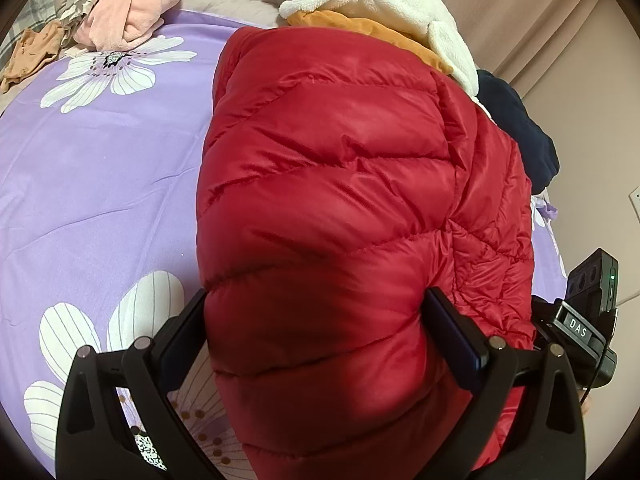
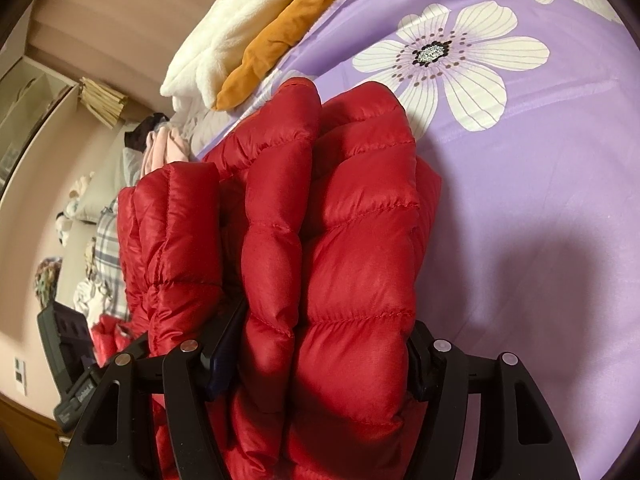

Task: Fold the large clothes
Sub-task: 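Keep gripping both ends of the red jacket bundle with both grippers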

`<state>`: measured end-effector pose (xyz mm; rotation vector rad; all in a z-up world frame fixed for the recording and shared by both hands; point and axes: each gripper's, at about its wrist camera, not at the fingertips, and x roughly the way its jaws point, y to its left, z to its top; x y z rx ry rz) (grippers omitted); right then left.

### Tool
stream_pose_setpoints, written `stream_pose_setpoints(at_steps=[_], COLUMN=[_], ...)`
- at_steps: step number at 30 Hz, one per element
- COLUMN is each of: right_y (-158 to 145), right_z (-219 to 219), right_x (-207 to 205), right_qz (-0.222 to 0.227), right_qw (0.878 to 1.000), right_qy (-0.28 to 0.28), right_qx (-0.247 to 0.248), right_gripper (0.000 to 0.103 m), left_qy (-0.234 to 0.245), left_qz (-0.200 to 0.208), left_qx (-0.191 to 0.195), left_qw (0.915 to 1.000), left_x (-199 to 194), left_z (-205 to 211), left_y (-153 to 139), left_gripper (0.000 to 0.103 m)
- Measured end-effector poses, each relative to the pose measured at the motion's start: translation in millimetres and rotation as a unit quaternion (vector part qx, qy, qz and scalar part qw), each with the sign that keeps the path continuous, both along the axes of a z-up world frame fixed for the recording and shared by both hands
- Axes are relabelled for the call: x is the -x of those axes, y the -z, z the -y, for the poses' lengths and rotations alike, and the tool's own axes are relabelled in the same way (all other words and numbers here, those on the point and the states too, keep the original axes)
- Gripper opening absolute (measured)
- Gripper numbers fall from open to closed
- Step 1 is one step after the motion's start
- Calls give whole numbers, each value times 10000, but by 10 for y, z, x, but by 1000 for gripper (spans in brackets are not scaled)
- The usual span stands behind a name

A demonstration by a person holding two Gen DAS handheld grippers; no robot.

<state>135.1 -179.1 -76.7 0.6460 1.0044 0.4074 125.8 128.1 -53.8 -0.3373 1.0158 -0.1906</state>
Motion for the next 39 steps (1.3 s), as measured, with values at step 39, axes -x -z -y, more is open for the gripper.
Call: stream_pose_setpoints(at_steps=[39], right_y=[7], right_z=[-2], right_x=[-16], right_qz=[-8], right_qw=[10000], right_qy=[-26], right_qx=[20], right_gripper=[67], left_qy=[-19], left_qz=[6], left_qx=[-26], left_qw=[10000], left_x=[7], left_z=[13], left_y=[0], left_gripper=[102])
